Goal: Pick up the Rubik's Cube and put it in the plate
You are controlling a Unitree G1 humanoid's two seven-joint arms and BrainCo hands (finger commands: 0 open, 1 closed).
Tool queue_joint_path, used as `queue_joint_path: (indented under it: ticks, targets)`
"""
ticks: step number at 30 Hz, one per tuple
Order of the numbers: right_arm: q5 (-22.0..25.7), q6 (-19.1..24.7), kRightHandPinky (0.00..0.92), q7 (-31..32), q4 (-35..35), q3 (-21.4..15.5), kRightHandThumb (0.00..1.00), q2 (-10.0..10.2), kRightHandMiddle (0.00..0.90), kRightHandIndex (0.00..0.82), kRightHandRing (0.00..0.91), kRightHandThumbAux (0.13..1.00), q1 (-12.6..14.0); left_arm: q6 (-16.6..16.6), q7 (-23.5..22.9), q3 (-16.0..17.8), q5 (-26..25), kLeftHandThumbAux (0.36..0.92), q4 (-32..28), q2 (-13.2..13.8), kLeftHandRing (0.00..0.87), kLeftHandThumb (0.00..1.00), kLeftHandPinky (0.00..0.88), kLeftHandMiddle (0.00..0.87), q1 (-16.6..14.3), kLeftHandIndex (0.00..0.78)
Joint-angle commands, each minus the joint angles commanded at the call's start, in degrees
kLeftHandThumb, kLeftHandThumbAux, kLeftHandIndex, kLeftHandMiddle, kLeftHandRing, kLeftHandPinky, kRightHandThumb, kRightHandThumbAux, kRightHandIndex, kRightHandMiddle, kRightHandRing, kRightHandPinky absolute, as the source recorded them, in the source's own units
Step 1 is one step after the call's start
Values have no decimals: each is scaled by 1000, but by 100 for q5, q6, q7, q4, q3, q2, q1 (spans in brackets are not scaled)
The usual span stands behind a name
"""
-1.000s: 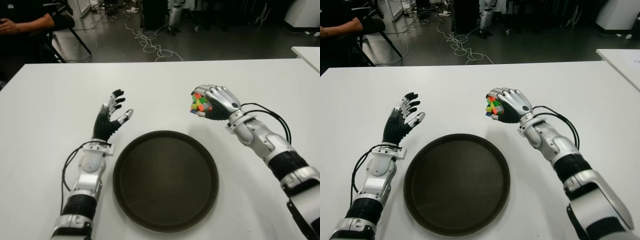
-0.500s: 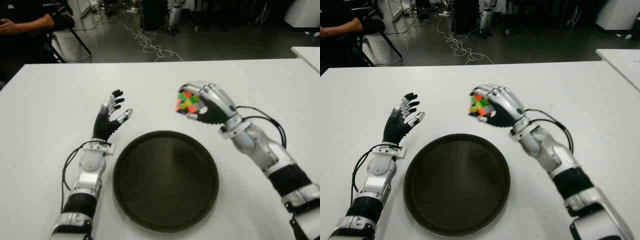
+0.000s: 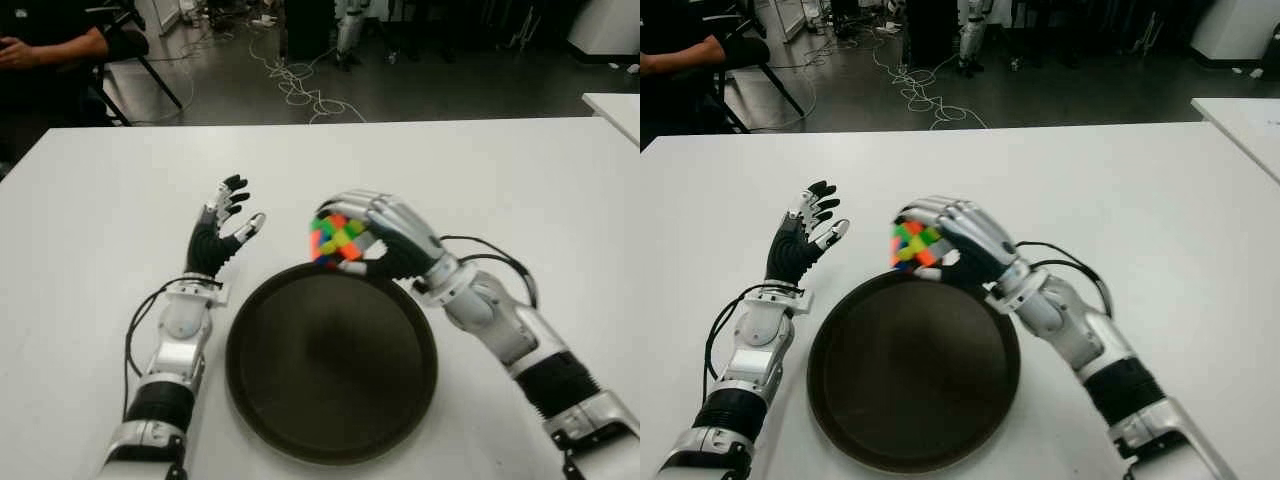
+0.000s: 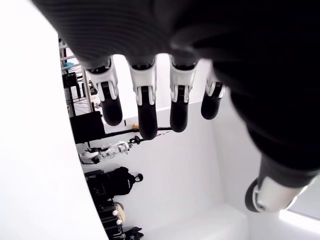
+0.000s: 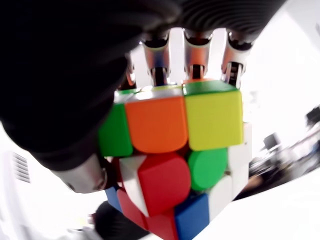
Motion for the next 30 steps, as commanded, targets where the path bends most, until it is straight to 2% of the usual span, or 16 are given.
queue_joint_path:
  ticks: [3, 6, 15, 22, 30]
  targets:
    - [964, 406, 651, 954, -313, 111, 698, -48, 606, 422, 632, 733, 120, 31, -30, 10, -66, 674, -44, -30, 143, 41, 140, 156, 18, 85]
    - [1476, 767, 647, 1544, -543, 116, 699, -87, 616, 424, 631, 731, 183, 43, -25, 3, -66, 687, -76, -37, 141, 36, 131, 156, 22, 84]
    - [2300, 1754, 643, 2636, -1122, -12, 699, -90, 617, 427, 627, 728, 379, 145, -50, -15, -113, 690, -186, -48, 137, 28, 111, 157, 53, 81]
    - [2827, 2434, 671, 3143, -1326, -134, 699, 6, 651, 429, 663, 726, 452, 235, -58, -8, -121, 699, -263, -69, 140, 30, 122, 160, 74, 83]
    - [3096, 3077, 689, 3480, -1508, -274, 699, 80, 667, 430, 683, 724, 449, 278, -90, -7, -123, 713, -377, -69, 147, 36, 133, 162, 129, 86]
